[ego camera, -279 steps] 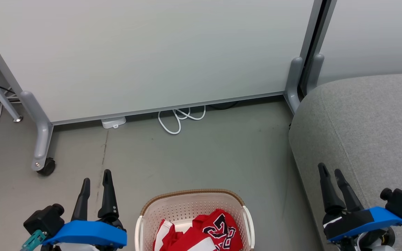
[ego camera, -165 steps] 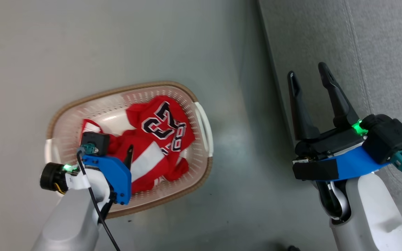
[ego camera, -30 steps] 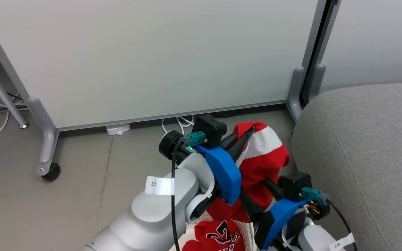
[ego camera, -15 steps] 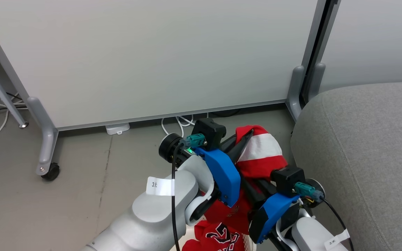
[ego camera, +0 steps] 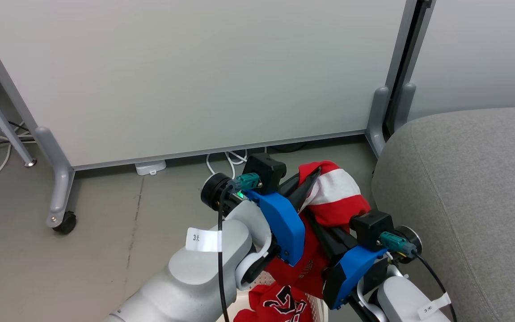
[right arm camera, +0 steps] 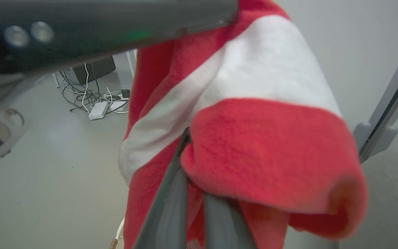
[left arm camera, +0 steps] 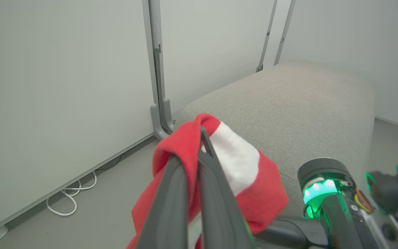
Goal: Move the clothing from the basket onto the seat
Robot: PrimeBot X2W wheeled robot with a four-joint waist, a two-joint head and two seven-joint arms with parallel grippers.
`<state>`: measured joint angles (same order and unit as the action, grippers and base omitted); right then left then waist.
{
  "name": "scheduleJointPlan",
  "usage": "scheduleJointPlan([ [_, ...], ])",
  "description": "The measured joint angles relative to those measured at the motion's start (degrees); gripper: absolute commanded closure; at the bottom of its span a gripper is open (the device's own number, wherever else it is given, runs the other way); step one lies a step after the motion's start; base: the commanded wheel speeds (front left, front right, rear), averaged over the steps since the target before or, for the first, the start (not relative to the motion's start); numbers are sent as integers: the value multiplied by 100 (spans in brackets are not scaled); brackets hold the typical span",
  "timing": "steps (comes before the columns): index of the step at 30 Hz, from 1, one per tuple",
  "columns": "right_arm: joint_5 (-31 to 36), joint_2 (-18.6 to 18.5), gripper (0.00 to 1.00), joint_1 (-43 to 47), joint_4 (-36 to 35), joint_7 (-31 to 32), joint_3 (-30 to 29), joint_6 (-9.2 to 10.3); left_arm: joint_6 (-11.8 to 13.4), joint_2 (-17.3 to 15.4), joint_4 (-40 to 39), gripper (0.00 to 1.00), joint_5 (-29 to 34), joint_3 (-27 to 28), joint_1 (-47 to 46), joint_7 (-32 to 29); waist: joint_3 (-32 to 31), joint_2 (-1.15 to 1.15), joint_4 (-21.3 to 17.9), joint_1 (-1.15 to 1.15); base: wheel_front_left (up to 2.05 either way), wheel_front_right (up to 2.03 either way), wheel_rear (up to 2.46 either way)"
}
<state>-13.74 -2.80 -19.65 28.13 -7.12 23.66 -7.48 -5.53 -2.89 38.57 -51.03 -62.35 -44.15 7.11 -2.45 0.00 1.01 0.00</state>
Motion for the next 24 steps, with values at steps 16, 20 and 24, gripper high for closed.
scheduleJointPlan([
  [16,115,0,100,112,-213,99,-87,0,94,-143,87,0,45,-12,179,587,-38,0,-61,0,0,0,0],
  [20,189,0,100,142,-321,111,-189,0,93,-417,-89,0,210,126,510,765,12,0,-43,0,0,0,0],
  [24,215,-1,100,209,-449,203,-294,0,147,-746,-627,0,617,669,948,789,86,0,-2,0,0,0,0],
])
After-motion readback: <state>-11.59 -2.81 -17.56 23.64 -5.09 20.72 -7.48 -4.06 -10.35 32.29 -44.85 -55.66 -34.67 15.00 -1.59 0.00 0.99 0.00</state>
